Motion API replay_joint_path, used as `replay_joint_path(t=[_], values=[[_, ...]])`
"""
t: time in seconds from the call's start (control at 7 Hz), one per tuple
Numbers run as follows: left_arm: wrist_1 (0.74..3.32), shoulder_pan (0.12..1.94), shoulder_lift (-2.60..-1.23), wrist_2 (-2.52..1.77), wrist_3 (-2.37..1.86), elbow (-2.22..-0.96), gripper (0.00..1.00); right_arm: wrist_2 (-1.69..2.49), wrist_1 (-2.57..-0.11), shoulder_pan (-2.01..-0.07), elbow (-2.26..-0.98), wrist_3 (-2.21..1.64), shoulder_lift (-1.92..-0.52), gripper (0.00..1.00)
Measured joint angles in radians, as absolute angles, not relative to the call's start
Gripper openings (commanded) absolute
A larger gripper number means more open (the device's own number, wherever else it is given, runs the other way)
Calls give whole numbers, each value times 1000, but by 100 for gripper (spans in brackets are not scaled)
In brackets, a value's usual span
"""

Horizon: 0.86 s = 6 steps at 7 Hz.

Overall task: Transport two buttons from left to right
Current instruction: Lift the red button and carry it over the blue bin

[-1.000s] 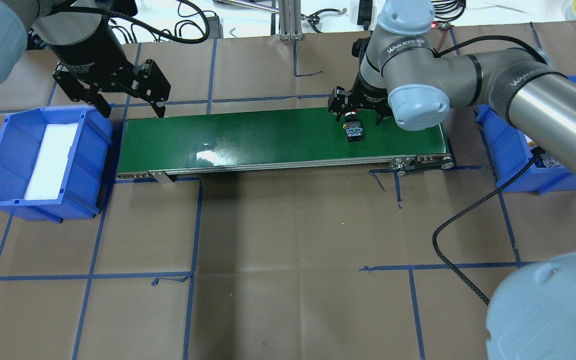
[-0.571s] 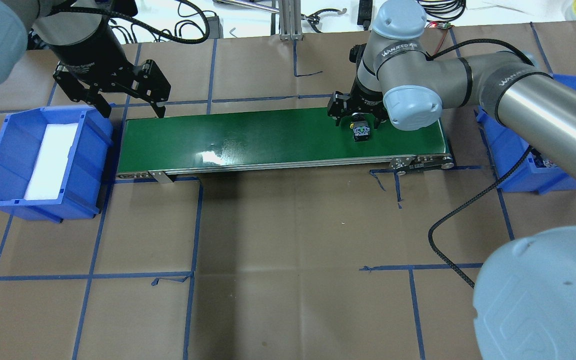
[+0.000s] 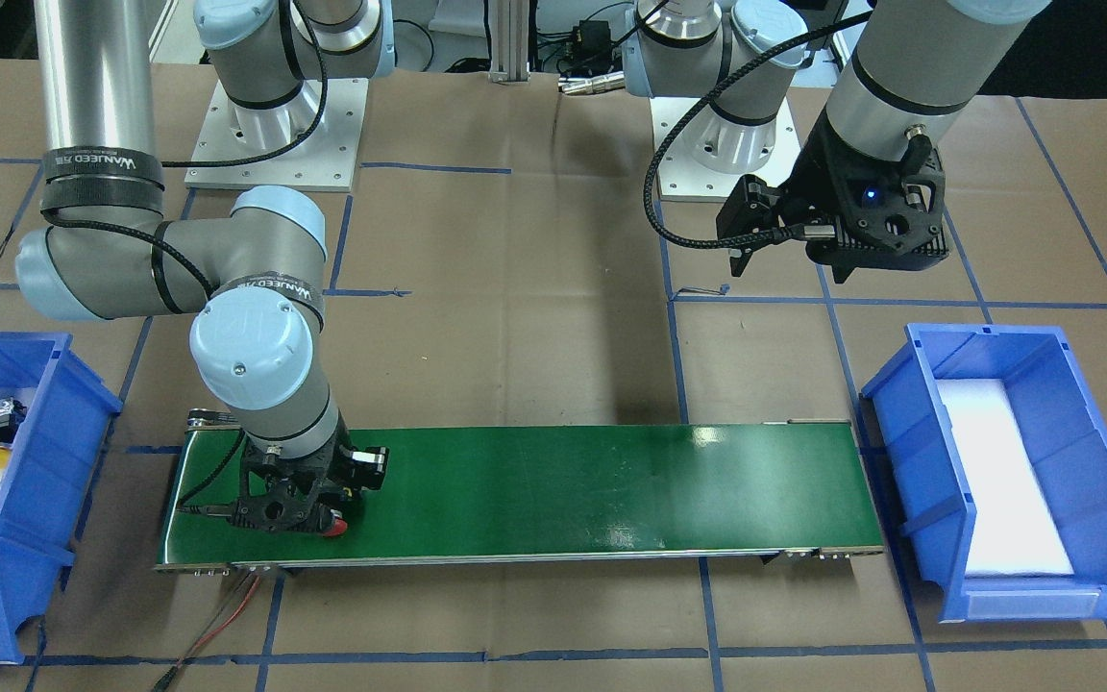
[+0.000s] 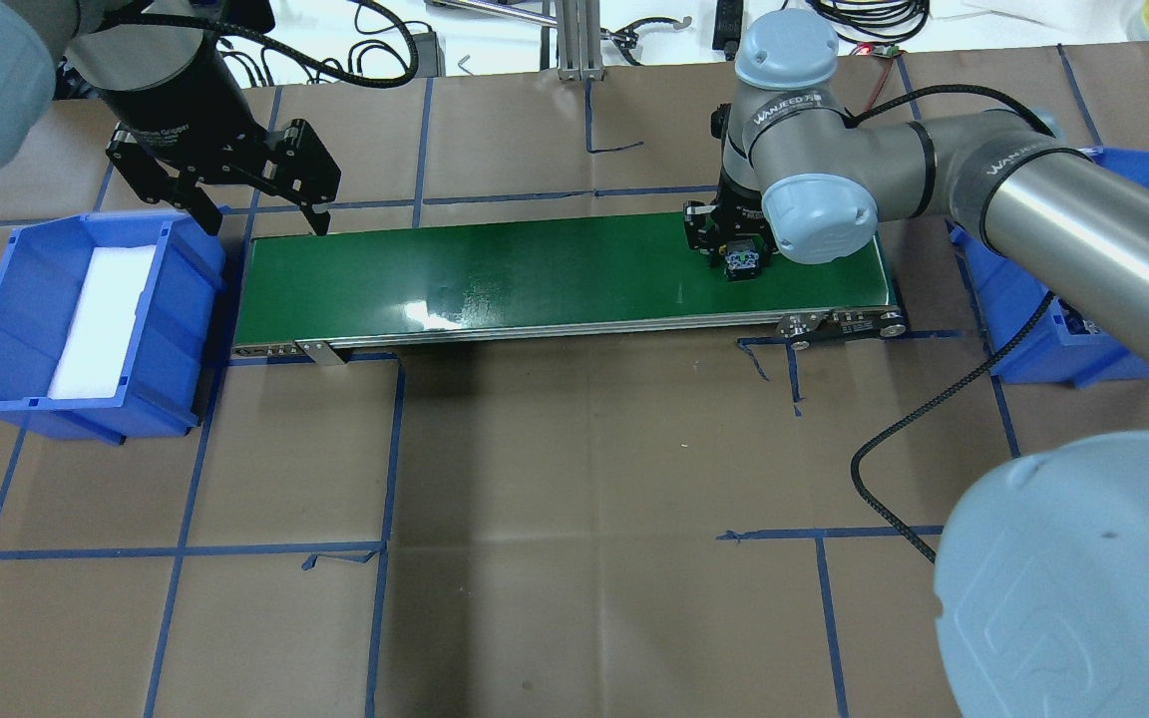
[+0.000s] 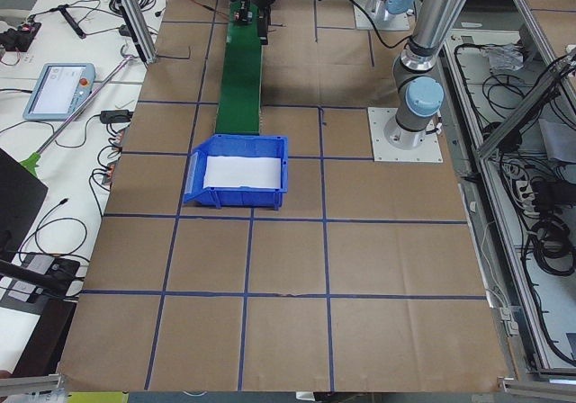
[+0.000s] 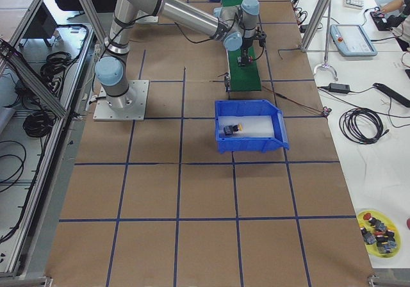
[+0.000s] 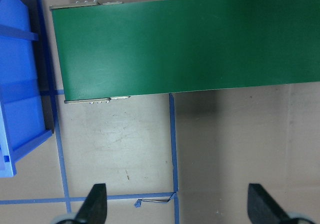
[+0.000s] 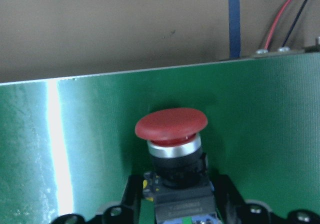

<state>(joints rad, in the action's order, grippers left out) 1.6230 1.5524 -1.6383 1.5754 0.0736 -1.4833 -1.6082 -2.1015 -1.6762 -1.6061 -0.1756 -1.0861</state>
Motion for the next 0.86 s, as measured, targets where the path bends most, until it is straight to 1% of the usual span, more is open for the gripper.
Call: replay_joint_path(t=[0.29, 0.57, 0.86], values=[[1623, 1552, -1638, 1575, 74, -1483, 100, -1649, -2046, -1671, -1579, -114, -1103, 1], [1623, 1552, -1638, 1575, 74, -1483, 100, -1729, -1955, -1639, -1511, -22, -1145, 2], [1623, 1552, -1638, 1574, 74, -1483, 100, -1729, -1844, -1534, -1457, 99, -1217, 2]])
